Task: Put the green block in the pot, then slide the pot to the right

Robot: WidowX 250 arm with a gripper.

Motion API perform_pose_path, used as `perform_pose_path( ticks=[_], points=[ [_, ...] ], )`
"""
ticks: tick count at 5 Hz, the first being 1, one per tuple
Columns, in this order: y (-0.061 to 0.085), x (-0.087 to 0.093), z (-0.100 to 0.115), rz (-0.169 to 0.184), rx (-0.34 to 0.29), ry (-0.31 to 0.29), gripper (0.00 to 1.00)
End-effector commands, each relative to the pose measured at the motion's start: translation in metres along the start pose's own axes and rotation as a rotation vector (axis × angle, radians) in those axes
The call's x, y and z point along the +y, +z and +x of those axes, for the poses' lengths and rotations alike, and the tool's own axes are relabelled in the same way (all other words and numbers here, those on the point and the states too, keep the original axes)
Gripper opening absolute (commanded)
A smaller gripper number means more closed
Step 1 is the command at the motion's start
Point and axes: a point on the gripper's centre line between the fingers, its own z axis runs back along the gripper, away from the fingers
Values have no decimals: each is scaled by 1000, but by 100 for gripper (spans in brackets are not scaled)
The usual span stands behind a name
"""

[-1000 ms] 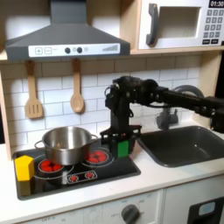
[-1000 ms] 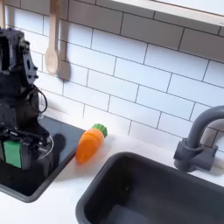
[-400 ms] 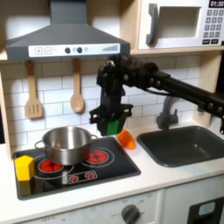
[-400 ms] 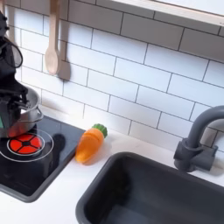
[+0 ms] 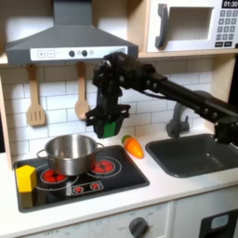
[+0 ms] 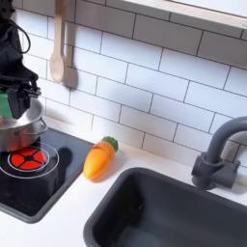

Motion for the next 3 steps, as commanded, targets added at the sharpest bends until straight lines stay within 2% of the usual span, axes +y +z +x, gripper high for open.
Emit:
perform_pose_path(
  ticks=[1, 3],
  points=[
    [-10, 10, 23, 11, -14, 33, 0],
    [-20, 18, 38, 36, -20, 54, 0]
  ],
)
